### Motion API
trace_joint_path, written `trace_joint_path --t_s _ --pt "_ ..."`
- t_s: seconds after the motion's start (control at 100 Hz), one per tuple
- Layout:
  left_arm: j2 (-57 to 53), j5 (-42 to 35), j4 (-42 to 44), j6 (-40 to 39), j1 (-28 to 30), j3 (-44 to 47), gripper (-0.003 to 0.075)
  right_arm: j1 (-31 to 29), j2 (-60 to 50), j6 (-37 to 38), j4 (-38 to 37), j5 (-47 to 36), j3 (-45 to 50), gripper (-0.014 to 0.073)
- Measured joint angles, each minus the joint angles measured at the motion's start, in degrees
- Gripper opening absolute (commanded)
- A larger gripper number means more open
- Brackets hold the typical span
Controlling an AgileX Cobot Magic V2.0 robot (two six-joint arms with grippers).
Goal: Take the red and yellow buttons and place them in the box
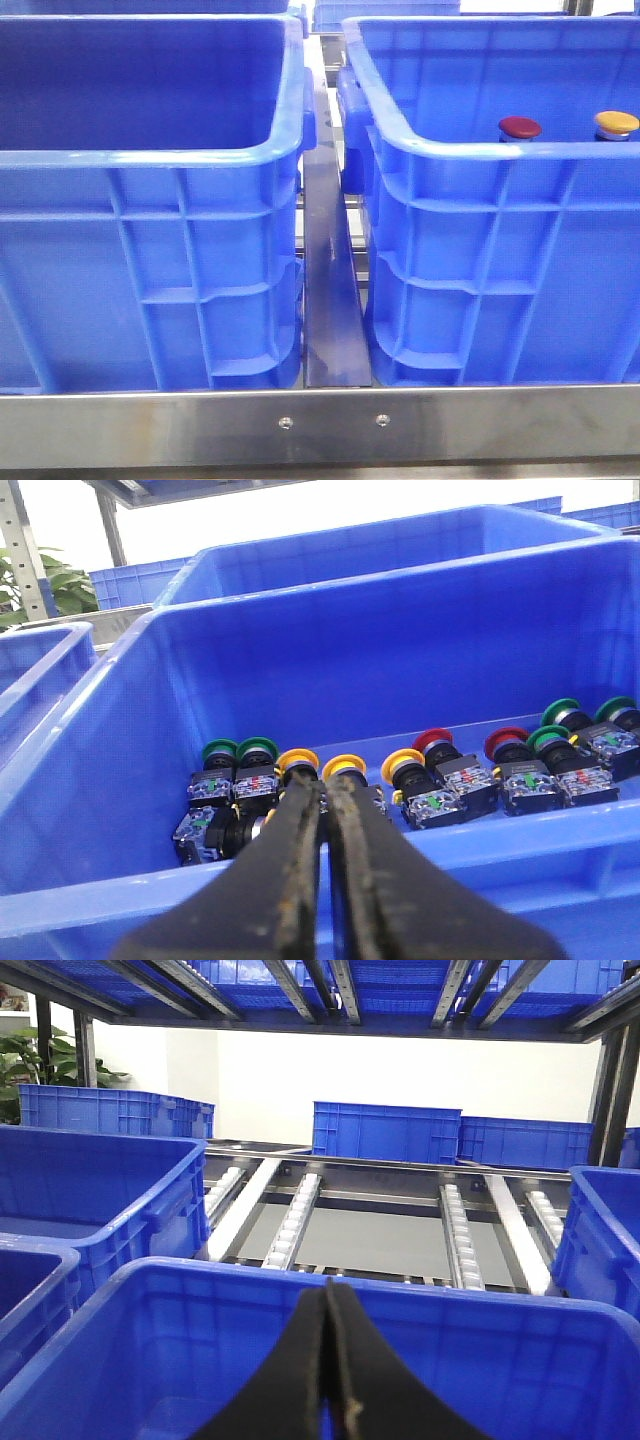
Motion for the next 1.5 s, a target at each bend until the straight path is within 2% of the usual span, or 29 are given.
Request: trace_joint_path --t_s 0.76,0.85,0.92,0.99,1.25,1.39,1.5 --pt "0.0 -0.1 0.0 0.0 0.0 0.0 -0.0019 0.0 0.0 0.0 0.0 -0.4 0.0 -0.0069" --pt "0.0 -0.1 0.0 0.0 0.0 0.0 -0.0019 0.0 0.0 2.5 -0.6 -0.5 0.0 -0.0069" --pt "0.0 -0.1 0.0 0.0 0.0 0.0 -0.0019 0.0 0.0 8.5 -5.6 -0.5 0.0 -0.0069" --pt "0.0 -0.1 0.0 0.0 0.0 0.0 -0.0019 0.0 0.0 17.5 -14.6 -0.5 0.0 -0.0069" --pt "0.0 -0.1 0.0 0.0 0.0 0.0 -0.0019 0.0 -1.2 62.2 -58.8 0.4 0.0 -0.0069" --pt "0.0 -0.1 0.0 0.0 0.0 0.0 -0.0019 0.0 -2.9 82.4 -77.7 0.4 0.1 -0.0069" --pt "0.0 -0.1 0.0 0.0 0.0 0.0 -0.0019 0.1 -4.3 94.4 -89.3 -0.4 1.4 -0.0069"
